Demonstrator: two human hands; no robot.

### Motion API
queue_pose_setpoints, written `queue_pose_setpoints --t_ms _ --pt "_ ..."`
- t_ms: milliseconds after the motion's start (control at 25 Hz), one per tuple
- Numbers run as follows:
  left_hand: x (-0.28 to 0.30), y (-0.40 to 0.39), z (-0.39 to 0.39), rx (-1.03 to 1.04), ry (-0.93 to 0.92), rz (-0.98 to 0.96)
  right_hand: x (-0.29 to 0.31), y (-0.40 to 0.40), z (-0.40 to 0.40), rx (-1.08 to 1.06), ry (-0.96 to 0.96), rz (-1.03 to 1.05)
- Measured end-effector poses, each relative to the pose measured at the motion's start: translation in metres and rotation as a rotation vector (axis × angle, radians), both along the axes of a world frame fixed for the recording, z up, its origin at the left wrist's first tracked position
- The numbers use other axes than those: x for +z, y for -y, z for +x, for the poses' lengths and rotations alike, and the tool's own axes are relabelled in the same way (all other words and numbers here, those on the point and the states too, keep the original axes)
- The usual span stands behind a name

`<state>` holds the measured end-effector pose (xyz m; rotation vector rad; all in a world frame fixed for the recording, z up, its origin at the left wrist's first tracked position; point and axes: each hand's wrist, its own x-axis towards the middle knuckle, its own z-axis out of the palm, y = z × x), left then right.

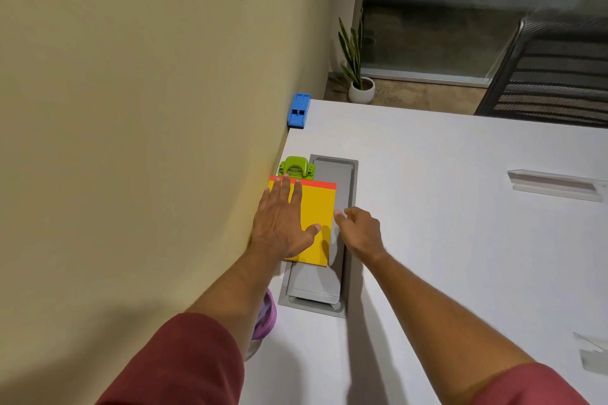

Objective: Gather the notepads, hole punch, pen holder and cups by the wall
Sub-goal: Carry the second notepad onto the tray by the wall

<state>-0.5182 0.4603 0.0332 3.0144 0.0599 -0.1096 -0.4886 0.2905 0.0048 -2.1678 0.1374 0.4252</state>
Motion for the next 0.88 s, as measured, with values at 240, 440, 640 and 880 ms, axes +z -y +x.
queue_pose_setpoints --t_ms 240,440,640,880 --pt "0.017 0.018 -0.03 -0.015 0.02 0.01 0.02 0.025 -0.034 0.217 0.217 -0.306" --pt "0.029 0.04 -0.06 -0.005 0.031 0.015 0.03 0.046 -0.064 0.272 0.367 -0.488" --pt "0.036 0.058 -0.096 0.006 0.074 0.0 0.04 0.065 -0.095 0.35 0.463 -0.6" --pt "0.04 0.072 -0.15 0.055 0.095 0.004 0.05 0.079 -0.138 0.408 0.487 -0.583"
